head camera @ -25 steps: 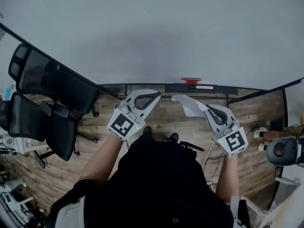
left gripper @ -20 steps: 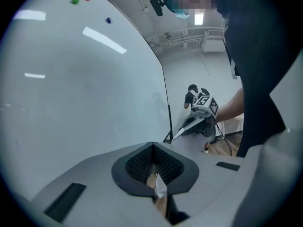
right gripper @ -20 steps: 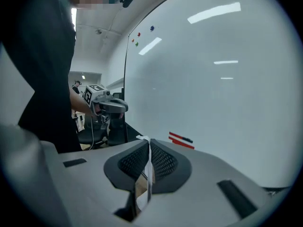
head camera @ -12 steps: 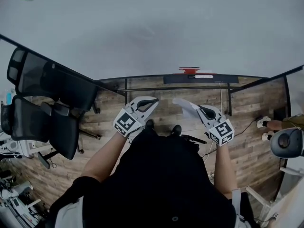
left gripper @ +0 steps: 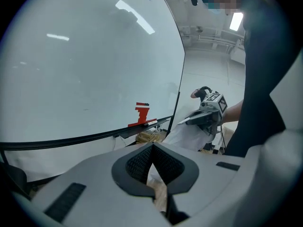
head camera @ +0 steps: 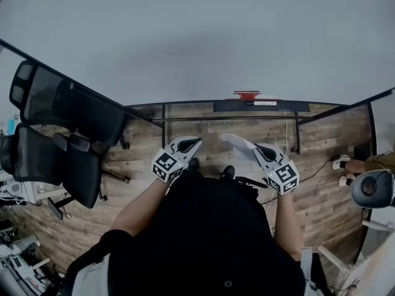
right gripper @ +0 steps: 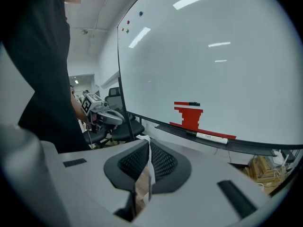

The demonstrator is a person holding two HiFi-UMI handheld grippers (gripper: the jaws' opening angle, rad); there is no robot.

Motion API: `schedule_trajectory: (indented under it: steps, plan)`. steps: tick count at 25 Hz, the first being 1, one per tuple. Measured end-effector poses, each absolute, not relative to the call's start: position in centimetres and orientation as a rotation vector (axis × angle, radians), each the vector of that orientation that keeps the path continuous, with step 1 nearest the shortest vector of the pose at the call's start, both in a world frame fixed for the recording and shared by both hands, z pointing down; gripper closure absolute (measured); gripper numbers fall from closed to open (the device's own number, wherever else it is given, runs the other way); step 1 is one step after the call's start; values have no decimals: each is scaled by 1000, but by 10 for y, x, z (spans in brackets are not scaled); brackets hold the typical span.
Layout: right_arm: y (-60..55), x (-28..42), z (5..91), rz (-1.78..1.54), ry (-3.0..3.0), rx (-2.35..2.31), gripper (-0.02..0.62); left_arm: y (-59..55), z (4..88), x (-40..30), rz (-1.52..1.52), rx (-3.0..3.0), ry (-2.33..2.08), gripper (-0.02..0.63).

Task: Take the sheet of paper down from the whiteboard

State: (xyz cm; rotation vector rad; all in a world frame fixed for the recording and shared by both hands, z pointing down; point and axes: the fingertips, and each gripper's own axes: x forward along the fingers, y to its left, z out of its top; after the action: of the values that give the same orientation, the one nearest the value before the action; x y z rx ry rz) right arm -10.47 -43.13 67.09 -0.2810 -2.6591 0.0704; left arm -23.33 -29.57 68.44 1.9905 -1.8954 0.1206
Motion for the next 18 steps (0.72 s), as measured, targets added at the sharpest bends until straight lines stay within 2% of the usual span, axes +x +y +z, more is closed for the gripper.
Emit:
schedule_trajectory:
  steps: [18]
  plan:
    - [-434, -102, 671, 57, -2648, -317, 575, -300, 677, -216, 90, 2011, -1869, 594]
